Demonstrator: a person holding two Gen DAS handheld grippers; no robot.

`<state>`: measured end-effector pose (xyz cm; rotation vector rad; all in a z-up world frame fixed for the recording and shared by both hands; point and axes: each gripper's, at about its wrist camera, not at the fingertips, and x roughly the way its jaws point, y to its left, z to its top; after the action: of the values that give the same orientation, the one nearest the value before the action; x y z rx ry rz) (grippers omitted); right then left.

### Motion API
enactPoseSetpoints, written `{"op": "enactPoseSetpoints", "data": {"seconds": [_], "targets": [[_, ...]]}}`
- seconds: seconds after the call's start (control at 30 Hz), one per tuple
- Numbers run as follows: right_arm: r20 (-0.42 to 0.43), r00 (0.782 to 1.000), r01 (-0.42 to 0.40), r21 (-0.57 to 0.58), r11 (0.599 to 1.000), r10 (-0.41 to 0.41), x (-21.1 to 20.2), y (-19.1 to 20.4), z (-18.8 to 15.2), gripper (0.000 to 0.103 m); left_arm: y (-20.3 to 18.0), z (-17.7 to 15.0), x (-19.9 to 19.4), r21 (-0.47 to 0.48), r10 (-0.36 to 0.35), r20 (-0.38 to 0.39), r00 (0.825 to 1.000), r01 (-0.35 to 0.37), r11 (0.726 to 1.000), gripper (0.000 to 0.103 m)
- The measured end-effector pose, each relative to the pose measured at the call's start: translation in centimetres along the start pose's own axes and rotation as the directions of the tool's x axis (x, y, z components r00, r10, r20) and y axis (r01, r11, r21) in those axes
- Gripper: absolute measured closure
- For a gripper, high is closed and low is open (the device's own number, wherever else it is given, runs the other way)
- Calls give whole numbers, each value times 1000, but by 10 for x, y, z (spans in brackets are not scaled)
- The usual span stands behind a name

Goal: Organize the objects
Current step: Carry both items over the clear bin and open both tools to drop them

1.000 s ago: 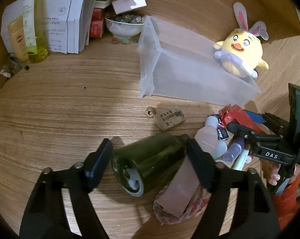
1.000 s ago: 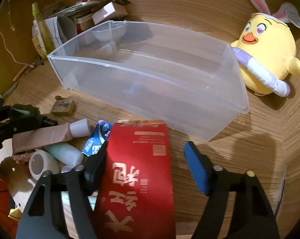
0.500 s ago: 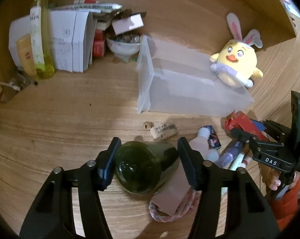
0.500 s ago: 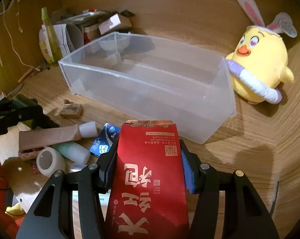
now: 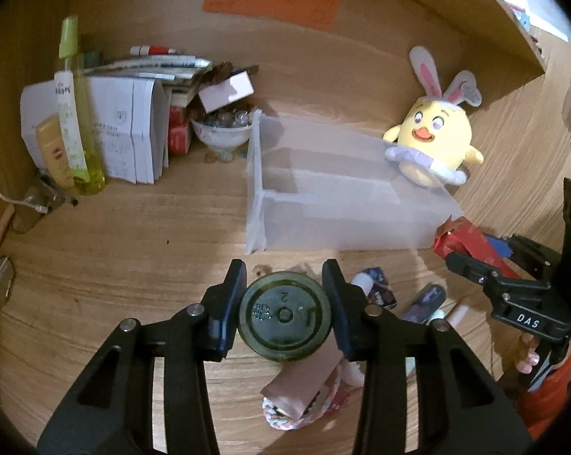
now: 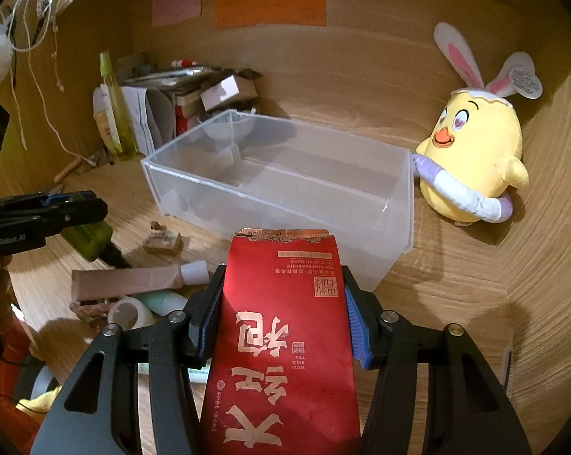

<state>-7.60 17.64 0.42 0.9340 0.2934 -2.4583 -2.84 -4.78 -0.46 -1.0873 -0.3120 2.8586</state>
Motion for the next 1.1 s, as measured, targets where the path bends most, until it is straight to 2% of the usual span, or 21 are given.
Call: {"op": "enactPoseSetpoints", "data": {"seconds": [0.47, 0.73, 1.1], "targets": [[123, 992, -18, 35, 999, 14, -20, -10, 19, 52, -25, 38, -26, 69, 2, 133, 991, -11, 998, 62], [185, 983, -12, 33, 999, 6, -24, -16, 41, 52, -36, 57, -22, 81, -16, 158, 987, 3, 997, 62], [205, 979, 9, 21, 1000, -13, -12, -29, 71, 52, -46, 83, -14, 71, -11, 203, 979, -3, 997, 62]]}}
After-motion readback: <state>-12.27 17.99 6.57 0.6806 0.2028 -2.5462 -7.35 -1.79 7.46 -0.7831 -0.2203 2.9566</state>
